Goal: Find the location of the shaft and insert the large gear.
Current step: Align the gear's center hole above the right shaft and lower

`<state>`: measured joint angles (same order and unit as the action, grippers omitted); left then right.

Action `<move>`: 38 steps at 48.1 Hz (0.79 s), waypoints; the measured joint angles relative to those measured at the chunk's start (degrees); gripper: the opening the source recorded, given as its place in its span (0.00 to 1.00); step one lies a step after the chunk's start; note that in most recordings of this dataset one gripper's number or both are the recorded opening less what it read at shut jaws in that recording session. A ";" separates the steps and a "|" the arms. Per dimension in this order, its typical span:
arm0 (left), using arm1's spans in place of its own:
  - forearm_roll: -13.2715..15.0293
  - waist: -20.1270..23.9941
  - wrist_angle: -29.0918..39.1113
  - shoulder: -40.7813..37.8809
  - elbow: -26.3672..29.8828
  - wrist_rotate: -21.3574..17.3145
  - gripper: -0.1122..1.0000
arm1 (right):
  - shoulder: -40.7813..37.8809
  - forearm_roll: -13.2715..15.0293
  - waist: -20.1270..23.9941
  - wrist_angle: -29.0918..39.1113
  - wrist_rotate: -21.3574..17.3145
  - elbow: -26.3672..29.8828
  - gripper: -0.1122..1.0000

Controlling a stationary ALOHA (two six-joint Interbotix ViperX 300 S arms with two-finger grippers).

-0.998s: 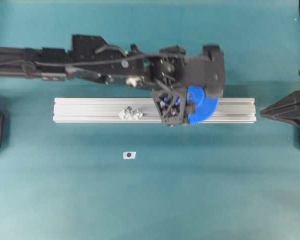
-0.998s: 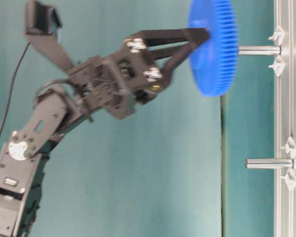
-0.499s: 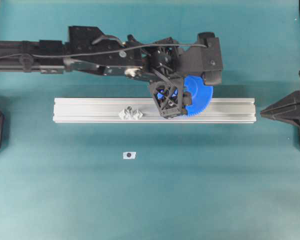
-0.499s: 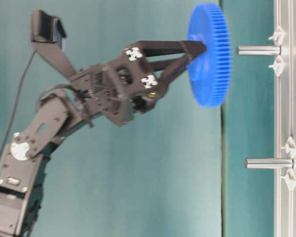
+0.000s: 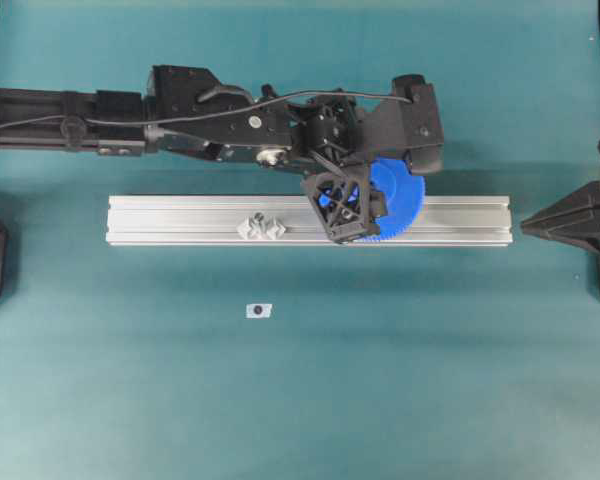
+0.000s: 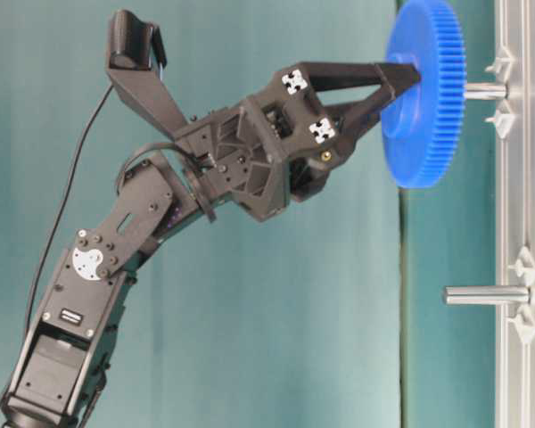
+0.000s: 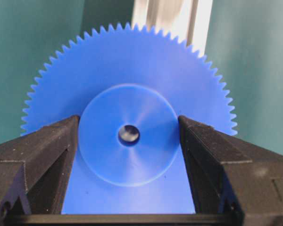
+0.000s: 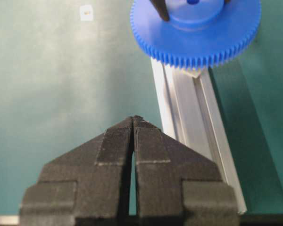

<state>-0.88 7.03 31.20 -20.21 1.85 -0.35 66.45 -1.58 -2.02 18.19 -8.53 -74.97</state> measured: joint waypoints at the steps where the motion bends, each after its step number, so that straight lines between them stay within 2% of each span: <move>1: 0.00 -0.09 -0.18 -0.09 0.00 0.00 0.74 | -0.09 0.00 0.09 0.00 0.00 0.00 0.12; 12: -0.09 -0.26 0.18 -0.35 0.00 0.09 0.74 | -0.09 0.00 0.00 0.00 0.00 0.00 0.12; 28: -0.26 -2.37 3.69 -0.18 -1.14 2.81 0.74 | -0.09 0.00 -0.18 0.00 -0.09 -0.18 0.12; 38: -0.18 -2.99 4.04 0.88 -2.37 2.90 0.74 | -0.09 0.00 -0.26 0.00 -0.09 -0.18 0.12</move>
<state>-1.05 4.04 35.24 -19.34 -0.53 2.55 66.36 -1.58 -2.29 18.19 -8.61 -75.15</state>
